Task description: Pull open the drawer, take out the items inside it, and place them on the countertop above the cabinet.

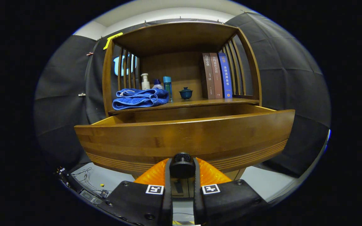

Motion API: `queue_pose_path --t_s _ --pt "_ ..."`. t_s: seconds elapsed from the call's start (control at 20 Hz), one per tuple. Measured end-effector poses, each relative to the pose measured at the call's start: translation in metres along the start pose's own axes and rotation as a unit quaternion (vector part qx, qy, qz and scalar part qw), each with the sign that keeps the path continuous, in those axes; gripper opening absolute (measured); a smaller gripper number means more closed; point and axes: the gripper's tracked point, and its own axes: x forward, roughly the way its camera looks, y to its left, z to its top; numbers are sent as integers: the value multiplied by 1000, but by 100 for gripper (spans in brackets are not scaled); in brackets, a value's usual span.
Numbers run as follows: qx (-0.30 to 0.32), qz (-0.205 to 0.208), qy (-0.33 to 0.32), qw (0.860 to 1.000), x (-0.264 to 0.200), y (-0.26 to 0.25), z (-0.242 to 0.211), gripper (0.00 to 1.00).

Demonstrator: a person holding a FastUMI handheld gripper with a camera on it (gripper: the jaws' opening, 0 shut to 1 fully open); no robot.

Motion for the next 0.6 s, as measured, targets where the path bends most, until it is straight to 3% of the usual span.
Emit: queue_pose_path --t_s 0.6 --pt "4 -1 9 1000 -15 1 -6 30"
